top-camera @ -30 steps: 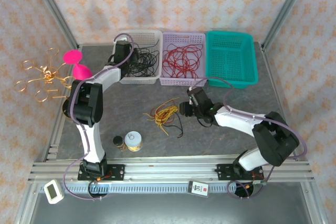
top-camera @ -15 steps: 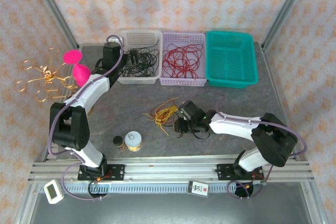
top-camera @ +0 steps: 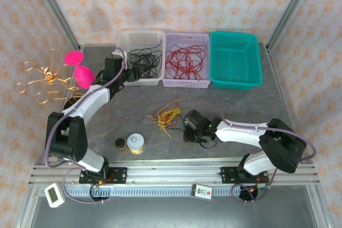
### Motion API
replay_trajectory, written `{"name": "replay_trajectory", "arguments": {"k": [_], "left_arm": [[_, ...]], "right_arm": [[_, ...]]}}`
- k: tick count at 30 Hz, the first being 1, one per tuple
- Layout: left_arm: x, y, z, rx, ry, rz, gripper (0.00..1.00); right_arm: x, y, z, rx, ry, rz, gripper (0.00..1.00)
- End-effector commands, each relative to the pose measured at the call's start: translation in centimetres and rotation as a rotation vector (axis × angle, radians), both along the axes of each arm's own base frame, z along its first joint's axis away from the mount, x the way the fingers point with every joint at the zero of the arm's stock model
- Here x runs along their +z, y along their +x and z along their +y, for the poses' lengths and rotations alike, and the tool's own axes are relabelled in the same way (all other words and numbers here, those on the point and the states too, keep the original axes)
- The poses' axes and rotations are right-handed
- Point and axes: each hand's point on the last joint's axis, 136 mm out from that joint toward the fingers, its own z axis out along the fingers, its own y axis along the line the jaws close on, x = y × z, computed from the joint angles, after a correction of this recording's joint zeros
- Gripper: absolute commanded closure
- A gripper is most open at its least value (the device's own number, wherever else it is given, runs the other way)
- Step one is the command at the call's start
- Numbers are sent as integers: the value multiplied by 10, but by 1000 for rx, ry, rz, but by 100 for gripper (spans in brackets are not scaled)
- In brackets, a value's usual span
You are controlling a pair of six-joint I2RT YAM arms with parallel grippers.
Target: Untangle the cables
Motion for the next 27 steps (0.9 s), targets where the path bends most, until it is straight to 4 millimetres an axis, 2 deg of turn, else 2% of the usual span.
{"name": "replay_trajectory", "arguments": {"k": [1,6,9,14,17,21,23,24,27], "left_arm": [[29,-21,-17,-55,-67,-88,18],[37,-59,-33,-139,-73,-101,16],[46,-79,-59,-257,-107,-119,18],[57,-124,-132,-578,-244,-144,21],[52,-147,-161,-734,-306,-155,21],[49,-169,-185,-903,-298,-208,22],[53,-177,-192,-968,-290,-287,21],[56,-181,-196,-1003,-293,-328,21],[59,-189,-206,-1101,-301,-433,22]], "right_arm": [[0,-5,-7,-35,-5,4,88],[30,14,-7,-22,-16,-120,95],[59,33,-8,3,-46,-245,98],[109,60,-19,57,-179,-426,100],[133,66,-18,97,-204,-485,100],[160,69,-13,121,-155,-537,100],[165,72,-8,127,-108,-538,100],[175,71,-8,122,-57,-546,100],[178,74,-4,117,18,-519,100]]}}
